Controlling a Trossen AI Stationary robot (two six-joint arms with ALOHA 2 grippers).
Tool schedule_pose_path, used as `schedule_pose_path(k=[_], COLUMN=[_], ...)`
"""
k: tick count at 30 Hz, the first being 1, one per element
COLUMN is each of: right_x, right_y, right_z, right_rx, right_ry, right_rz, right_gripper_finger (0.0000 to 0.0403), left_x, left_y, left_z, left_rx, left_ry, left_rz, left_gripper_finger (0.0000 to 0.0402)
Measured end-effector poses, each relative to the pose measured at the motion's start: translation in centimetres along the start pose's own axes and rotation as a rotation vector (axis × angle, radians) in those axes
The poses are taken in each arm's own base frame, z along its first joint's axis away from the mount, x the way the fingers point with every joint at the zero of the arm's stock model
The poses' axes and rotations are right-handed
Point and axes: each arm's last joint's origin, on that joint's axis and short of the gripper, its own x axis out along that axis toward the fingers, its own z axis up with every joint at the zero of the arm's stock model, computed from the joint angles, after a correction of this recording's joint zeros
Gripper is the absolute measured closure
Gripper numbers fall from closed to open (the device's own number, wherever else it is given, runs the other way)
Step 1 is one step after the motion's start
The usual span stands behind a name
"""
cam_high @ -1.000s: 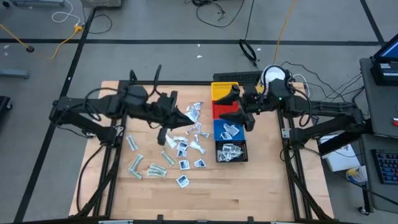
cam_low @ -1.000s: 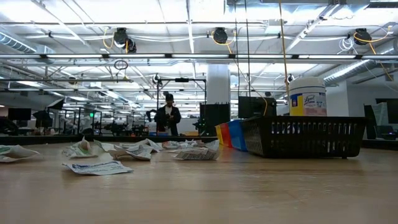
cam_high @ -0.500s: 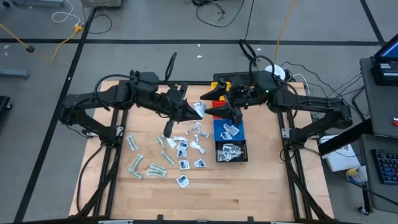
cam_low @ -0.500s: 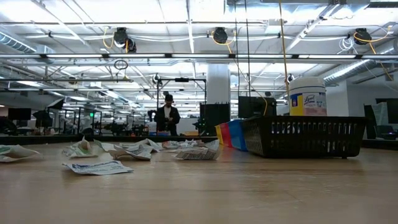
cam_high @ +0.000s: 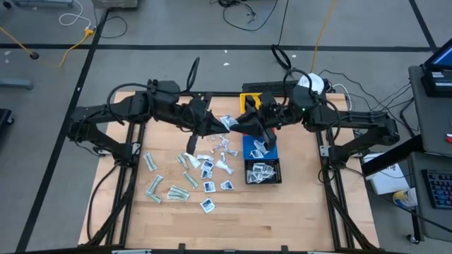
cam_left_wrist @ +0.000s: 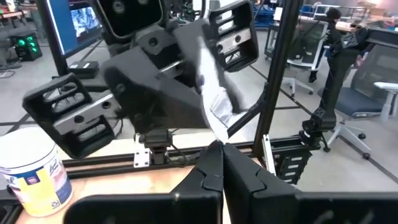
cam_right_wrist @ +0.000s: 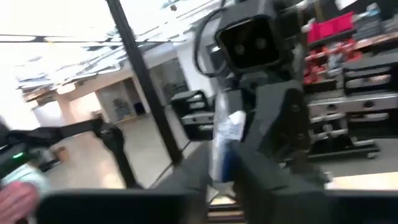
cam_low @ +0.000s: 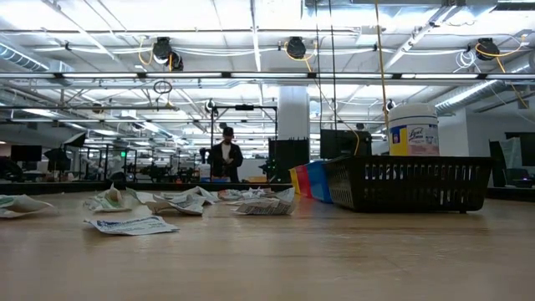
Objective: Pick & Place First Aid Supplies
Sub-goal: Put the blue alcohol pad into the blue bin
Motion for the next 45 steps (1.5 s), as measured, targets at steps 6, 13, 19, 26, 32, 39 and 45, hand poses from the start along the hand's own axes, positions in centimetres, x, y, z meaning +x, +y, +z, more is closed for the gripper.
schedule_pose_path(k=[6,13,19,26,32,39,45], right_x=[-0.1,-3.0,-6.4,-7.7,-7.6,-7.8,-8.7], right_y=[-0.2,-0.5,-0.8,-2.3,-4.7,-7.3,-8.9], right_z=[0.0,0.0,0.6,0.5,-3.9,-10.4,-16.5], right_rx=[-0.019,-0.023,-0.041,-0.060,-0.134,-0.162,-0.193], right_ry=[-0.001,0.194,0.482,0.794,1.016,1.104,1.122], right_rz=[-0.030,-0.125,-0.267,-0.345,-0.469,-0.505,-0.485], right_gripper_finger=[0.0399,0.0402,0.0402,0.0402,0.0402,0.0403,0.0403], left_x=[0.0,-0.9,-1.2,-1.2,-1.2,-1.2,-1.2], left_y=[0.1,0.9,1.2,1.1,1.1,1.2,1.1], left_z=[0.0,-1.3,-2.6,-2.4,-2.4,-2.4,-2.4], left_rx=[-0.093,-0.305,-0.397,-0.429,-0.455,-0.446,-0.447], left_ry=[0.004,0.141,0.262,0.247,0.248,0.246,0.248], left_rz=[0.008,0.058,0.089,0.091,0.096,0.095,0.095], left_gripper_finger=[0.0393,0.0311,0.0243,0.0214,0.0222,0.0227,0.0215])
